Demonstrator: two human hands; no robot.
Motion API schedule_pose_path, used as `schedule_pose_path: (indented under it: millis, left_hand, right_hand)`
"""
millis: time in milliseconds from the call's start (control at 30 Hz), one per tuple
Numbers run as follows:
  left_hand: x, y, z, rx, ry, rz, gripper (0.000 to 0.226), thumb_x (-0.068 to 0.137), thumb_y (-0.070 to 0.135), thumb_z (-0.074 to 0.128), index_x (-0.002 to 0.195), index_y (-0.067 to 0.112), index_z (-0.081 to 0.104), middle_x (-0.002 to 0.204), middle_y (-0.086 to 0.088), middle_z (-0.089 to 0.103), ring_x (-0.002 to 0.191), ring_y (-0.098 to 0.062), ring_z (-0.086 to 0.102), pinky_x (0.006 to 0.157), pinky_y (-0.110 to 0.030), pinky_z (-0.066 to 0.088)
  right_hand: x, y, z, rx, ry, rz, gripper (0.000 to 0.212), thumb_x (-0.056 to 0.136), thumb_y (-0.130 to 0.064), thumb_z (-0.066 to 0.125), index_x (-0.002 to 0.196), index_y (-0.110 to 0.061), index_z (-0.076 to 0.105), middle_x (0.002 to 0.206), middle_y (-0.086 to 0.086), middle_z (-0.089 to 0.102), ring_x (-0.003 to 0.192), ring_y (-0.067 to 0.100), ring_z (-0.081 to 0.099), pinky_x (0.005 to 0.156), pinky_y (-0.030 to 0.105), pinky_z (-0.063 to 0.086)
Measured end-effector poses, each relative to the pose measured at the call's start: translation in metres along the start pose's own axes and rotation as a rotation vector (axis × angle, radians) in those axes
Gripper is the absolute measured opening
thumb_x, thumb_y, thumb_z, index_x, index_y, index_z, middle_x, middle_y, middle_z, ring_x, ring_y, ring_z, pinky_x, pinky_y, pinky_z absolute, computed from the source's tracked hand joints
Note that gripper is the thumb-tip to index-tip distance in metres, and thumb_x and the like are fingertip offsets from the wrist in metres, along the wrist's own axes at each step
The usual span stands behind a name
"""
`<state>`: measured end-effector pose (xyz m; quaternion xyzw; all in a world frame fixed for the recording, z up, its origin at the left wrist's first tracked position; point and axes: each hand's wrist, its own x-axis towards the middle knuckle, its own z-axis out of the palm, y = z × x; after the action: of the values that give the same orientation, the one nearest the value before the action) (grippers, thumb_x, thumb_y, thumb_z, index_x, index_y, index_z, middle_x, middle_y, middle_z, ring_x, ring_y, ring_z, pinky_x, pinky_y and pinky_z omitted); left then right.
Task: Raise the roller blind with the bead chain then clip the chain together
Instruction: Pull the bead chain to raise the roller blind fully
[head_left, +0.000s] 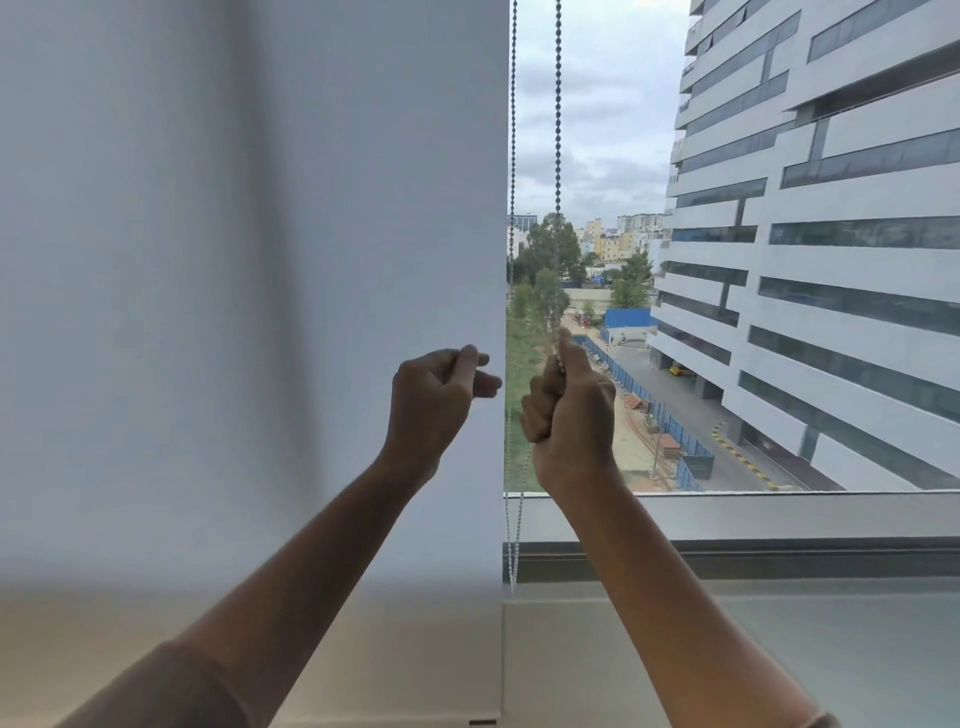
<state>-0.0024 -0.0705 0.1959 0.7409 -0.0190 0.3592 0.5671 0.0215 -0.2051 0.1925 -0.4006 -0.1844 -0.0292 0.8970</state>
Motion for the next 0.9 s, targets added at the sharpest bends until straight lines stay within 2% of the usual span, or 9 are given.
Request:
schedule_pose_path:
  millis: [167, 300, 467, 600, 700, 733, 767, 833, 900]
  left_hand:
    - [0.021, 0.068, 0.009, -0.253, -0.102, -0.037, 0.044, 0.117, 0.033, 0.047, 0.103, 0.012, 0.083, 0.084, -0.003, 0.088, 0.084, -0.02, 0.087, 0.079, -0.031, 0.07]
    - [0.04, 0.113, 0.015, -0.419, -0.156, -0.095, 0.058, 0.118, 0.04, 0.037, 0.106, 0.004, 0.08, 0.097, -0.017, 0.088, 0.091, -0.032, 0.087, 0.086, -0.042, 0.07]
    - [0.055, 0.145, 0.017, -0.503, -0.169, -0.094, 0.062, 0.118, 0.044, 0.034, 0.109, 0.0, 0.077, 0.096, -0.024, 0.086, 0.094, -0.04, 0.086, 0.094, -0.053, 0.068]
    - [0.056, 0.155, 0.017, -0.487, -0.159, -0.108, 0.062, 0.118, 0.045, 0.034, 0.107, 0.001, 0.077, 0.093, -0.023, 0.086, 0.091, -0.039, 0.086, 0.086, -0.049, 0.071]
    - [0.055, 0.16, 0.017, -0.498, -0.165, -0.153, 0.062, 0.117, 0.047, 0.034, 0.108, 0.002, 0.075, 0.089, -0.02, 0.087, 0.086, -0.036, 0.087, 0.076, -0.042, 0.072]
    - [0.055, 0.16, 0.018, -0.499, -0.167, -0.168, 0.063, 0.117, 0.049, 0.035, 0.106, 0.002, 0.075, 0.084, -0.016, 0.087, 0.077, -0.032, 0.086, 0.069, -0.038, 0.071]
    - [0.054, 0.159, 0.02, -0.501, -0.166, -0.187, 0.064, 0.116, 0.051, 0.035, 0.099, 0.004, 0.075, 0.074, -0.011, 0.084, 0.062, -0.026, 0.081, 0.057, -0.032, 0.066]
    - [0.052, 0.157, 0.024, -0.532, -0.139, -0.25, 0.068, 0.113, 0.059, 0.036, 0.069, 0.015, 0.064, 0.049, 0.002, 0.058, 0.036, -0.013, 0.045, 0.039, -0.021, 0.037]
    - [0.046, 0.151, 0.03, -0.559, -0.081, -0.278, 0.076, 0.11, 0.066, 0.039, 0.046, 0.025, 0.041, 0.043, 0.007, 0.034, 0.033, -0.012, 0.022, 0.037, -0.02, 0.02]
  right_hand:
    - [-0.018, -0.002, 0.004, -0.02, -0.01, -0.036, 0.059, 0.109, -0.025, 0.051, 0.051, -0.029, 0.038, 0.045, -0.011, 0.025, 0.036, 0.009, 0.015, 0.039, 0.019, 0.013]
    - [-0.025, -0.001, 0.003, -0.045, -0.001, -0.026, 0.053, 0.102, -0.024, 0.052, 0.052, -0.027, 0.036, 0.044, -0.009, 0.025, 0.037, 0.01, 0.014, 0.04, 0.019, 0.014]
    - [-0.038, 0.024, -0.017, -0.069, 0.015, 0.04, 0.051, 0.099, -0.021, 0.053, 0.051, -0.029, 0.036, 0.044, -0.01, 0.024, 0.037, 0.009, 0.013, 0.042, 0.023, 0.008]
    - [-0.055, 0.057, -0.04, -0.107, 0.047, 0.114, 0.05, 0.094, -0.025, 0.057, 0.049, -0.03, 0.036, 0.044, -0.01, 0.023, 0.035, 0.009, 0.013, 0.04, 0.016, 0.013]
    - [-0.066, 0.079, -0.056, -0.151, 0.088, 0.177, 0.046, 0.087, -0.029, 0.059, 0.048, -0.029, 0.034, 0.044, -0.009, 0.021, 0.036, 0.011, 0.012, 0.042, 0.021, 0.007]
    - [-0.069, 0.086, -0.061, -0.171, 0.098, 0.195, 0.046, 0.087, -0.029, 0.059, 0.048, -0.029, 0.033, 0.044, -0.008, 0.021, 0.037, 0.011, 0.011, 0.044, 0.024, 0.006]
    - [-0.072, 0.091, -0.065, -0.192, 0.106, 0.213, 0.046, 0.087, -0.029, 0.059, 0.048, -0.029, 0.033, 0.045, -0.008, 0.021, 0.038, 0.011, 0.011, 0.045, 0.026, 0.005]
    - [-0.077, 0.102, -0.074, -0.24, 0.115, 0.241, 0.046, 0.087, -0.03, 0.059, 0.049, -0.03, 0.033, 0.046, -0.007, 0.021, 0.039, 0.012, 0.012, 0.046, 0.027, 0.006]
    - [-0.081, 0.112, -0.081, -0.287, 0.114, 0.251, 0.047, 0.087, -0.031, 0.059, 0.049, -0.03, 0.031, 0.046, -0.006, 0.019, 0.039, 0.012, 0.012, 0.046, 0.026, 0.006]
